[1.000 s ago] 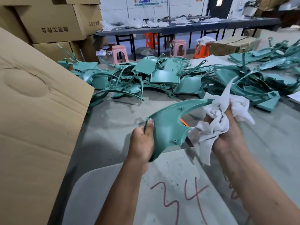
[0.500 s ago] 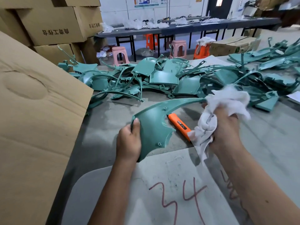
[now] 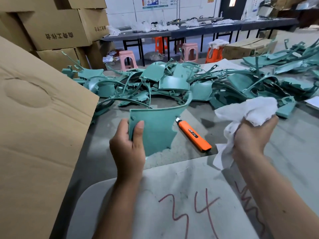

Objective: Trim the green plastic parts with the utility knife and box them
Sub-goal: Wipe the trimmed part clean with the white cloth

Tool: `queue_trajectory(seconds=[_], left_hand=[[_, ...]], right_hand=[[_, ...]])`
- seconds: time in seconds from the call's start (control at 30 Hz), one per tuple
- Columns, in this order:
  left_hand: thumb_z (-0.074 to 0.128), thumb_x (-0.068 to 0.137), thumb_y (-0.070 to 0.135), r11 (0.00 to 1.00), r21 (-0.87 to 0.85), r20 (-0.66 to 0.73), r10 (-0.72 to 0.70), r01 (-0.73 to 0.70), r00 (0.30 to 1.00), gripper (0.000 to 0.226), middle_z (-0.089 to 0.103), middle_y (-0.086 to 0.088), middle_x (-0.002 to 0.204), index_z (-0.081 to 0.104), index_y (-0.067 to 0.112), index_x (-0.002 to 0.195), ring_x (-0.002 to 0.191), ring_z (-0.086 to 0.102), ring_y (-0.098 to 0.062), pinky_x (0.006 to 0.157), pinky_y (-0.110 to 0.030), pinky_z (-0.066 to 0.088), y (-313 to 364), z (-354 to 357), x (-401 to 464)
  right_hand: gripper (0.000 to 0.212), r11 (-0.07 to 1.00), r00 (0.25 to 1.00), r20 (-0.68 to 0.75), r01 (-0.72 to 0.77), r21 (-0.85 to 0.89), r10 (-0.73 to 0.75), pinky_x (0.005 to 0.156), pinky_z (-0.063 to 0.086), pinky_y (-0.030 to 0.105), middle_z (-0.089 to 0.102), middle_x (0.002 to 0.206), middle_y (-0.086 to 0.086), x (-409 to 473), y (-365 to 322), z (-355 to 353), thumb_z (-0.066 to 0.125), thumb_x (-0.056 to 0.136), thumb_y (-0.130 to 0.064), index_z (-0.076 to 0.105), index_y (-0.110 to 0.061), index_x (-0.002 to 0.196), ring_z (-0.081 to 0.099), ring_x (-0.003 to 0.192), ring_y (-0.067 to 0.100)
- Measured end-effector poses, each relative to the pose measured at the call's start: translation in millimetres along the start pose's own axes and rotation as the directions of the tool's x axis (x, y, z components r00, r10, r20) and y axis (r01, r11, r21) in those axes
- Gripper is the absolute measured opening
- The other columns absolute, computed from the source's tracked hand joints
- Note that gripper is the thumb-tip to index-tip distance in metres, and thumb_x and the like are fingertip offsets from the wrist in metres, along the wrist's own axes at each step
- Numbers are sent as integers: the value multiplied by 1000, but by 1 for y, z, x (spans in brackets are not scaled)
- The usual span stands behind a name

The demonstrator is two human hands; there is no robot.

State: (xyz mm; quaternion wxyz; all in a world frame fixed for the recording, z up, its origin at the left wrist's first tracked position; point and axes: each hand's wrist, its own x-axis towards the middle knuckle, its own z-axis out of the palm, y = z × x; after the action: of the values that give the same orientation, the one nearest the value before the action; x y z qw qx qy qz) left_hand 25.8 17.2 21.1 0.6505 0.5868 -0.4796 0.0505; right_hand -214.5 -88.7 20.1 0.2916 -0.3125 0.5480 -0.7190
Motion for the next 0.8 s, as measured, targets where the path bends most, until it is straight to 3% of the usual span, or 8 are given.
queue_trajectory(seconds=[0.07, 0.13, 0.17, 0.3, 0.4, 0.5, 0.6, 0.8], left_hand=[[53, 101, 41, 988, 51, 58, 143, -146, 988, 30, 40, 17, 63, 36, 31, 79, 57, 37, -1, 54, -16, 28, 8, 5, -6], [52, 103, 41, 963, 6, 174, 263, -268, 949, 27, 46, 13, 68, 52, 24, 83, 61, 46, -4, 55, -22, 37, 19, 15, -16], [51, 104, 43, 953, -29, 246, 300, -302, 922, 30, 53, 10, 73, 61, 20, 89, 65, 52, -12, 57, -28, 42, 24, 21, -22], [67, 99, 31, 930, -117, 451, 362, -348, 816, 19, 72, 11, 107, 71, 18, 112, 91, 69, -16, 73, -35, 55, 34, 32, -32], [68, 82, 1, 927, -20, 575, 318, -375, 754, 37, 70, 12, 123, 65, 21, 113, 103, 68, -18, 77, -37, 57, 35, 33, -36], [49, 73, -16, 921, 74, 681, 234, -382, 694, 70, 60, -4, 145, 64, 13, 135, 136, 55, -21, 108, -39, 49, 35, 33, -36], [46, 73, -16, 884, 153, 649, 248, -443, 719, 72, 57, -14, 145, 60, 6, 140, 136, 54, -30, 110, -48, 48, 36, 29, -34], [34, 81, 0, 840, 233, 582, 284, -491, 762, 59, 66, -17, 133, 70, 4, 128, 124, 63, -35, 101, -52, 54, 38, 28, -35]], right_hand=[[52, 1000, 998, 54, 21, -11, -20, 79, 54, 12, 45, 128, 5, 0, -3, 6, 65, 87, -27, 43, -39, 133, 58, 99, 9], [53, 990, 974, 203, -115, 81, 96, 92, 57, 25, 49, 137, 12, -7, -5, 15, 75, 89, -36, 48, -27, 133, 63, 113, 19], [57, 966, 932, 317, -225, 130, 175, 94, 58, 36, 58, 133, 14, -16, -9, 18, 77, 89, -43, 52, -19, 134, 66, 115, 26], [87, 753, 621, 693, -635, 171, 366, 52, 56, 25, 73, 81, 14, -40, -22, 16, 52, 77, -80, 63, 1, 108, 74, 66, 23], [60, 750, 738, 582, -588, 304, 343, 71, 61, 37, 76, 97, 12, -37, -23, 14, 50, 101, -59, 68, -6, 121, 75, 85, 25], [16, 849, 816, 547, -415, 326, 188, 70, 63, 38, 77, 92, 9, -42, -27, 15, 66, 97, -21, 72, -7, 104, 72, 76, 22], [14, 851, 807, 584, -367, 377, 89, 75, 63, 43, 77, 96, 11, -49, -27, 15, 76, 85, -18, 77, -13, 98, 72, 80, 24], [10, 916, 896, 443, -199, 348, 26, 89, 56, 59, 75, 98, 6, -54, -10, 18, 70, 99, -17, 79, -22, 97, 65, 90, 26]])
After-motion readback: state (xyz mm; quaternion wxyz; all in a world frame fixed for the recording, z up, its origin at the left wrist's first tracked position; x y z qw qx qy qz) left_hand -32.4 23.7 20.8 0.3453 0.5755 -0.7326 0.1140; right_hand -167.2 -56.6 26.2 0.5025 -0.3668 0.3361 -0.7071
